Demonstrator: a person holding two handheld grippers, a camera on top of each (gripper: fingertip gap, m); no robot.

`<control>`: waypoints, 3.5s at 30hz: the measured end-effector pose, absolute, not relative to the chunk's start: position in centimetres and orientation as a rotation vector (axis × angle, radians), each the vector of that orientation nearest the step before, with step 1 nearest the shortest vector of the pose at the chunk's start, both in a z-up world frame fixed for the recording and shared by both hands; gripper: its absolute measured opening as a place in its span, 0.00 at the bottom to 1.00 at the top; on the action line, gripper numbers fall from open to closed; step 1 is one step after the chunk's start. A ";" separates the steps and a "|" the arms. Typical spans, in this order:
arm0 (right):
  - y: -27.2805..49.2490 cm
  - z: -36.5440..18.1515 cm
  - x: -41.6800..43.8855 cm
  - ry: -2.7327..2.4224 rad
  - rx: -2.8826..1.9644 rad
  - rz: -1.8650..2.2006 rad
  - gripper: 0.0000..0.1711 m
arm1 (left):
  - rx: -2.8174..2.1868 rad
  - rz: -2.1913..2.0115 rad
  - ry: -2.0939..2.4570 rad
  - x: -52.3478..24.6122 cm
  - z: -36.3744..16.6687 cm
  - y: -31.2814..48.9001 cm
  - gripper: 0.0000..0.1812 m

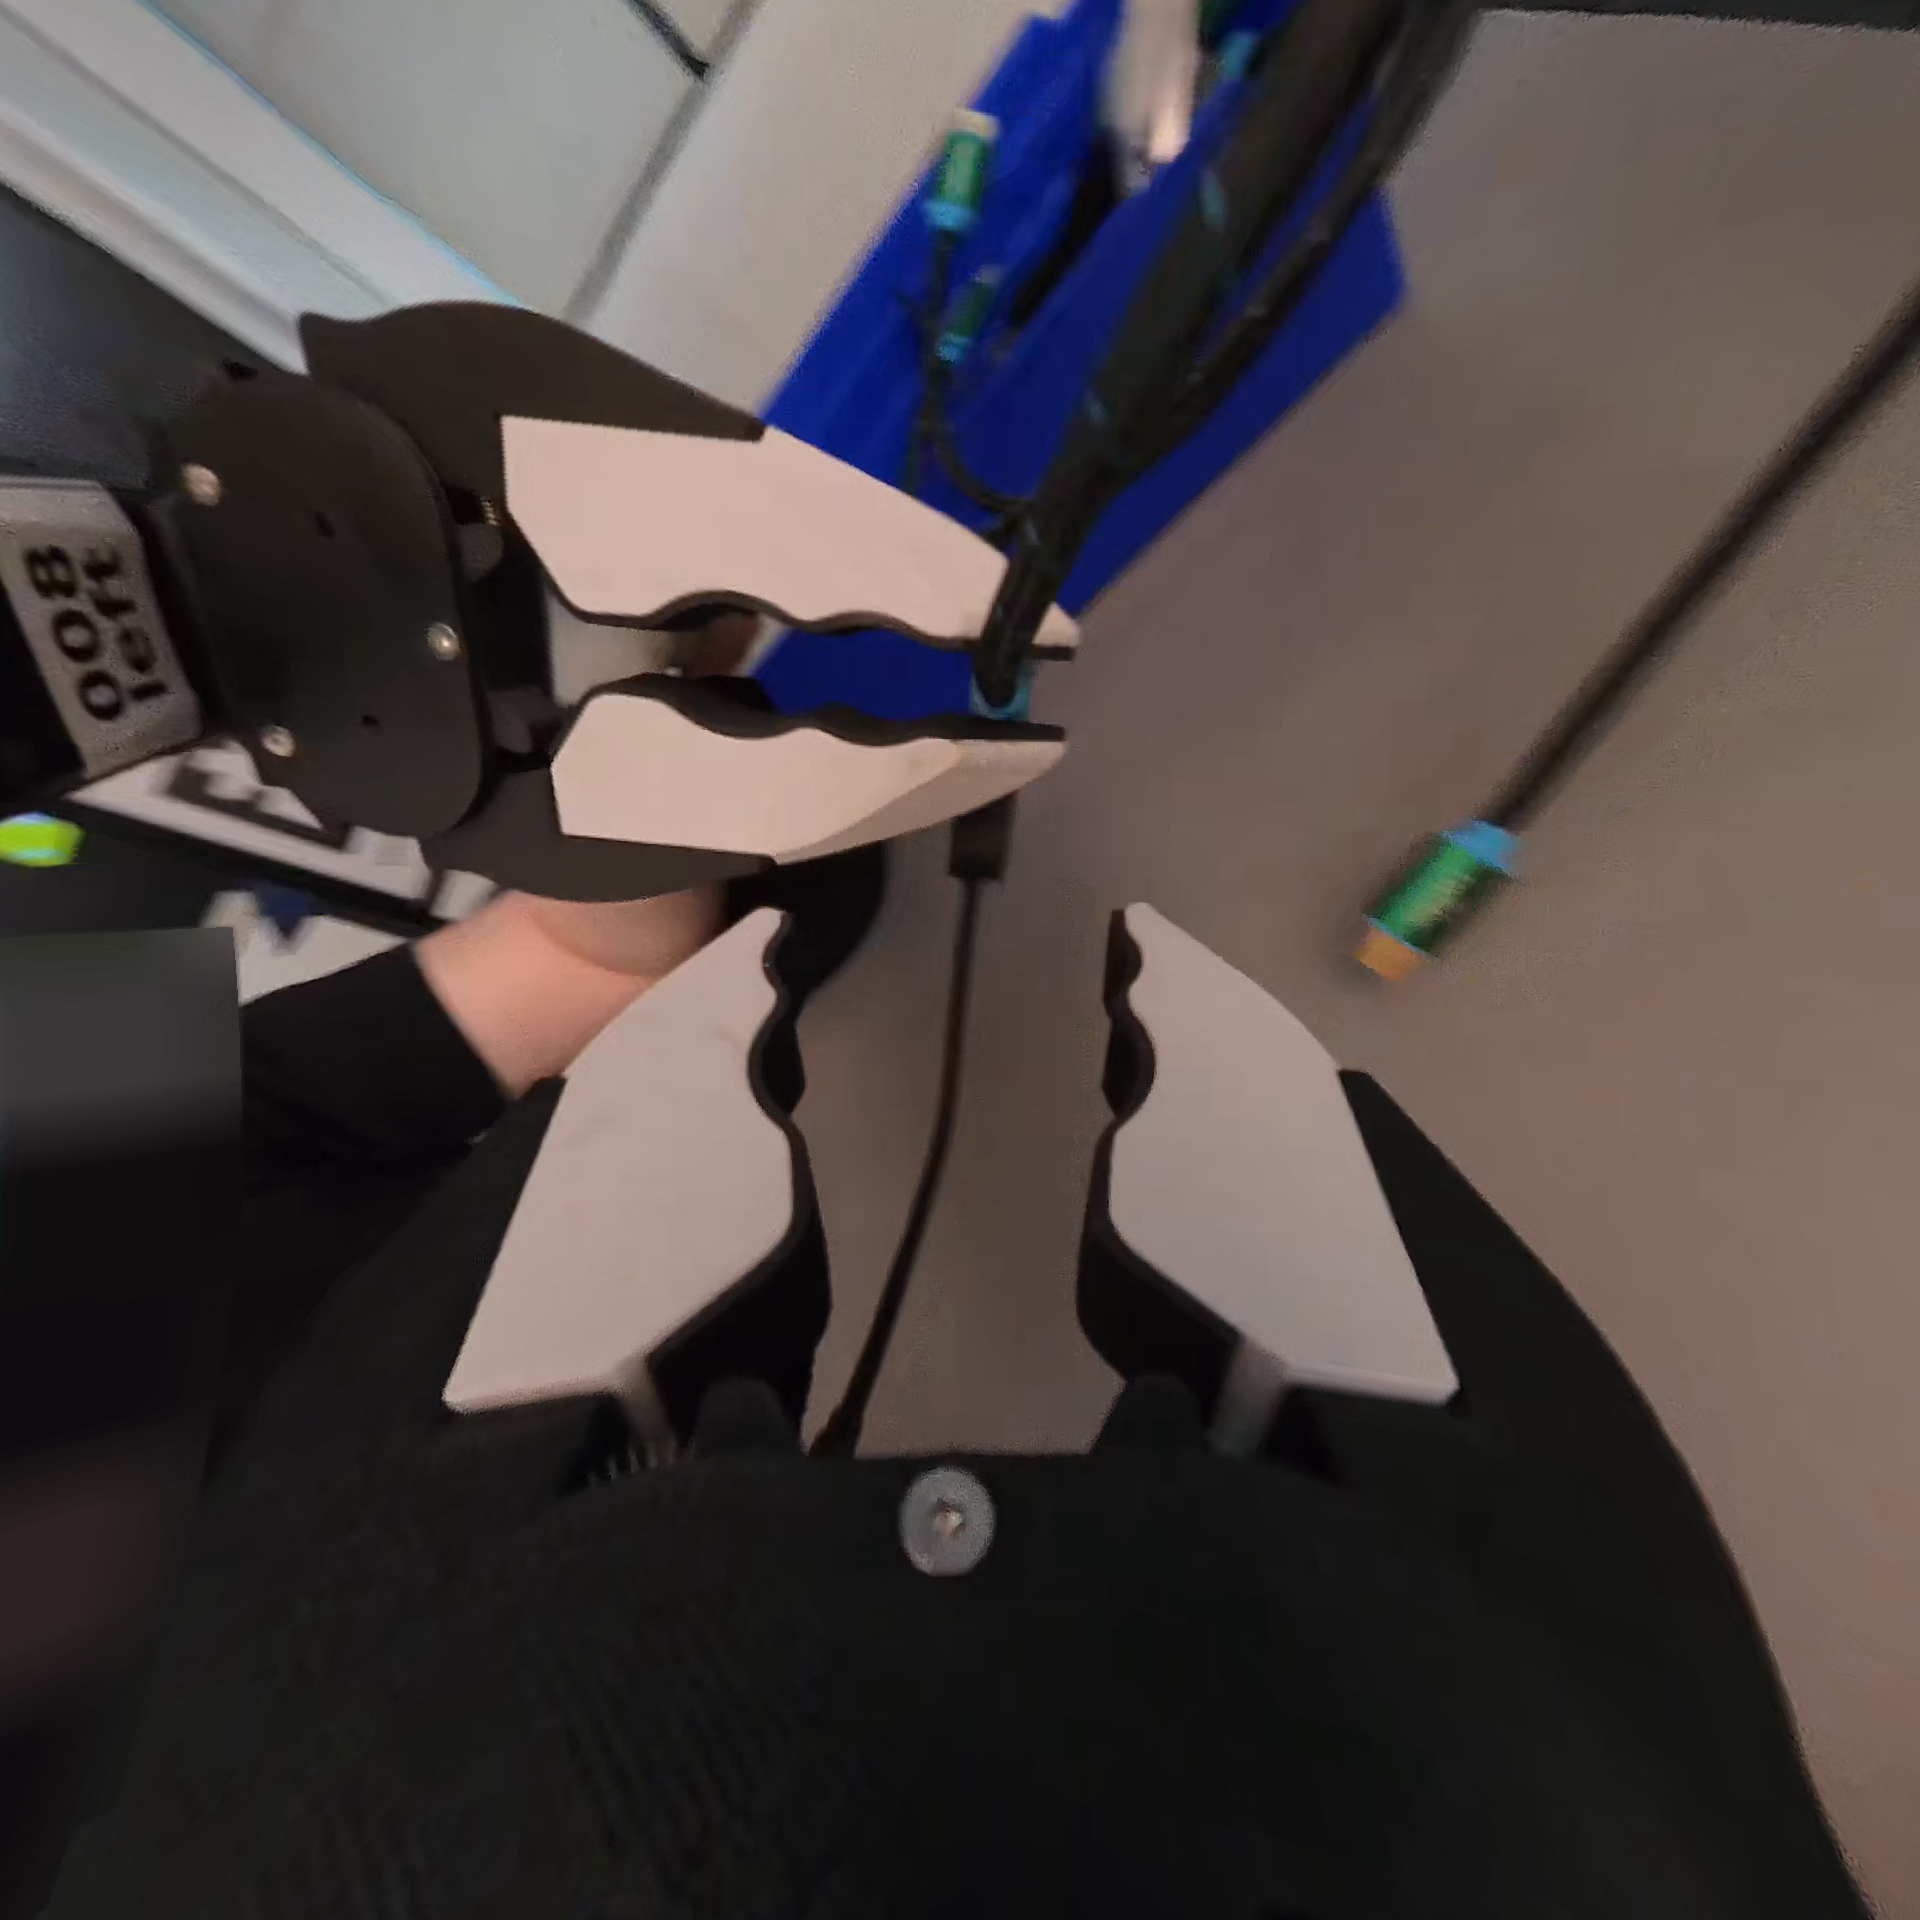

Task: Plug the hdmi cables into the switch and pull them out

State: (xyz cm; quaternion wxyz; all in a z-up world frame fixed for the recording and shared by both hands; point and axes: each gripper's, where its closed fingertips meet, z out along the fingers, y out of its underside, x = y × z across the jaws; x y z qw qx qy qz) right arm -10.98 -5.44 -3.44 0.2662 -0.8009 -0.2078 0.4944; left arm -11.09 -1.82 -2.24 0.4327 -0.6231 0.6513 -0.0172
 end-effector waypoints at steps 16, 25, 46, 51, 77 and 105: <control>-3.3 -5.9 0.0 -0.433 -2.450 0.547 0.37 | -1.723 -0.047 1.794 -9.3 -11.8 -1.5 0.06; -3.5 -2.4 2.8 -0.383 -2.348 0.520 0.38 | -1.744 -0.015 1.792 -8.3 -14.8 -1.3 0.06; -4.4 4.3 3.7 -0.425 -2.035 0.540 0.39 | -1.115 -0.662 0.805 -15.7 16.8 -4.1 0.34; -4.3 4.1 3.9 -0.400 -2.041 0.559 0.39 | -0.924 -0.744 0.724 -21.2 21.9 -7.2 0.44; -4.6 1.6 1.9 -0.505 -2.145 0.538 0.39 | -1.220 -0.247 1.535 -13.6 5.1 -6.2 0.37; -5.4 0.9 1.1 -0.597 -2.198 0.534 0.39 | -1.730 0.273 2.046 -16.0 -14.3 0.5 0.50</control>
